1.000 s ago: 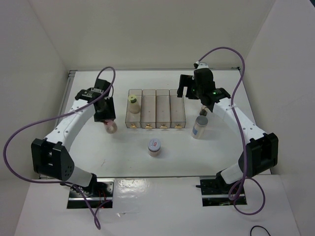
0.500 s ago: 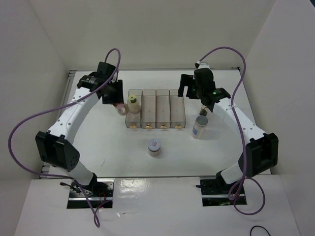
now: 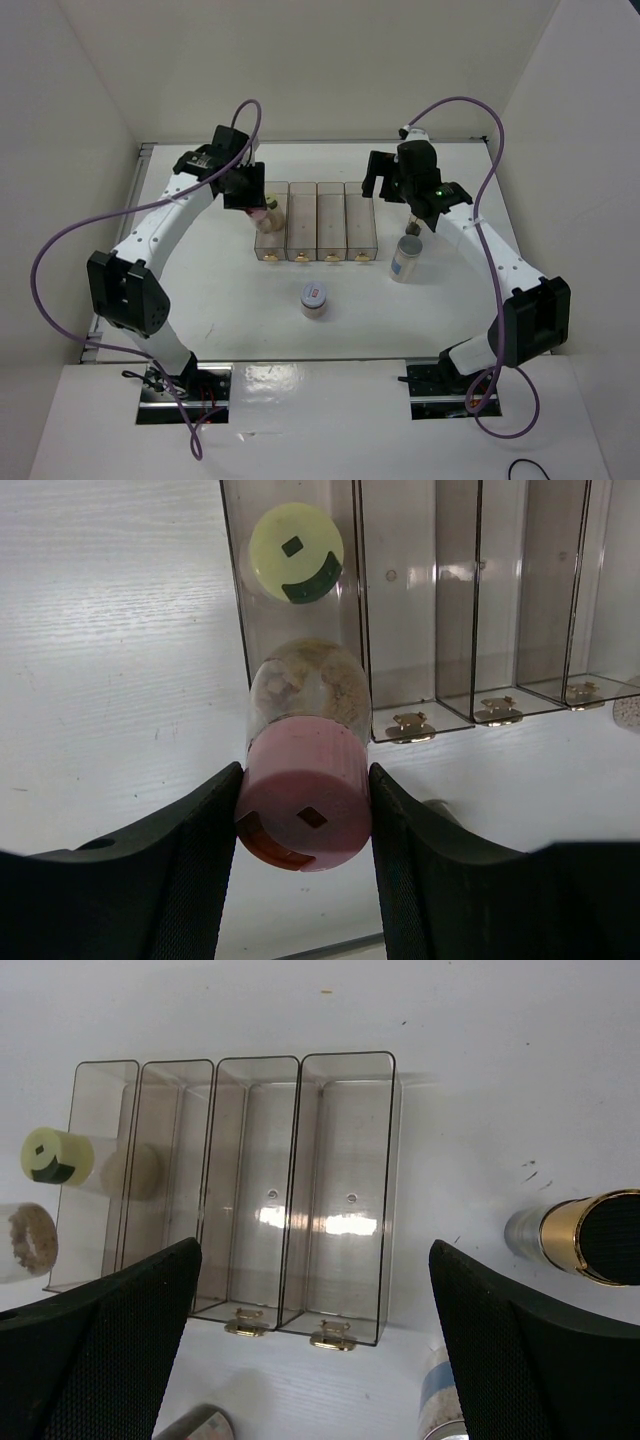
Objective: Organize the condiment bottles
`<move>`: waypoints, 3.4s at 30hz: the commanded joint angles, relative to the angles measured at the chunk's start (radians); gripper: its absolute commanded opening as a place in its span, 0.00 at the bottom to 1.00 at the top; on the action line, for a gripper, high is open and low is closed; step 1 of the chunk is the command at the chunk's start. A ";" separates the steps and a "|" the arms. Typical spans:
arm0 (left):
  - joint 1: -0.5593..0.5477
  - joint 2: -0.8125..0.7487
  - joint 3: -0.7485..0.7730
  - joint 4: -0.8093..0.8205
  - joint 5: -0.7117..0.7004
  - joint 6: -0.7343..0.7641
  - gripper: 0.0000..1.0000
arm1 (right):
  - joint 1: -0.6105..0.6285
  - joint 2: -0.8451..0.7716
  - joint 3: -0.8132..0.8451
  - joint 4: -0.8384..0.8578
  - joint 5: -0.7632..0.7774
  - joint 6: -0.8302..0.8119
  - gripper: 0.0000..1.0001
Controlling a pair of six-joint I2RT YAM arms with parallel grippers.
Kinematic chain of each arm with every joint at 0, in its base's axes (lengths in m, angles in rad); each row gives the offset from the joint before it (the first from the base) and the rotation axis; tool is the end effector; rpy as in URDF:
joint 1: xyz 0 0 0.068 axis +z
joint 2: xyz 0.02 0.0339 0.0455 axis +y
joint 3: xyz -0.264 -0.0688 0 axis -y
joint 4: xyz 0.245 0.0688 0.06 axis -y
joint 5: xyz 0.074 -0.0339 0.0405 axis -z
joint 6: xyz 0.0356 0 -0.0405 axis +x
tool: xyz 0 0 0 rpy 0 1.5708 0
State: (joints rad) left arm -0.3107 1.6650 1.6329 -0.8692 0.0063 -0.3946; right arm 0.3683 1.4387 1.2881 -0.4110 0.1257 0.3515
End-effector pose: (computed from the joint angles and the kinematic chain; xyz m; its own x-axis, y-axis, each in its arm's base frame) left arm 0.3424 -0.1102 0.3425 -0.8082 -0.1443 -0.5710 -0.0014 0.9700 -0.2431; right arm 0.3085 0.1143 0.3395 -0.5554 0.1518 -0.8176 -0.0713 0.9709 0.2287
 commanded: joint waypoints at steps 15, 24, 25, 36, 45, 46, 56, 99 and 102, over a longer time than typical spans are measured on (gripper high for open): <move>-0.027 0.095 -0.042 0.085 -0.045 0.025 0.37 | -0.014 -0.024 0.005 0.054 -0.130 -0.031 0.99; -0.054 0.156 -0.042 0.113 -0.083 0.043 0.38 | -0.014 -0.049 -0.018 0.054 -0.161 -0.085 0.99; -0.054 0.168 -0.042 0.113 -0.083 0.043 0.38 | -0.014 -0.049 -0.018 0.045 -0.161 -0.094 0.99; -0.091 0.197 -0.033 0.102 -0.111 0.053 0.70 | -0.014 -0.018 -0.009 0.044 -0.152 -0.094 0.99; -0.122 0.188 -0.002 0.067 -0.146 0.023 0.92 | -0.014 -0.009 -0.009 0.044 -0.152 -0.094 0.99; -0.122 0.179 0.007 0.067 -0.161 0.023 0.93 | -0.014 -0.009 -0.009 0.044 -0.152 -0.094 0.99; -0.174 0.055 0.172 -0.093 -0.149 0.062 1.00 | -0.014 -0.054 -0.009 0.054 -0.112 -0.103 0.99; -0.625 0.021 -0.323 0.154 -0.049 0.163 1.00 | -0.256 -0.437 -0.113 0.003 -0.003 -0.037 0.99; -0.634 0.039 -0.332 0.154 -0.078 0.154 1.00 | -0.256 -0.446 -0.122 0.003 -0.003 -0.037 0.99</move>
State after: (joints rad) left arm -0.9375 1.6875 1.3075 -0.7067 -0.0326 -0.2173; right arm 0.1196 1.0233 1.1694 -0.4152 0.1135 0.3107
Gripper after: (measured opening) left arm 1.000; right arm 0.986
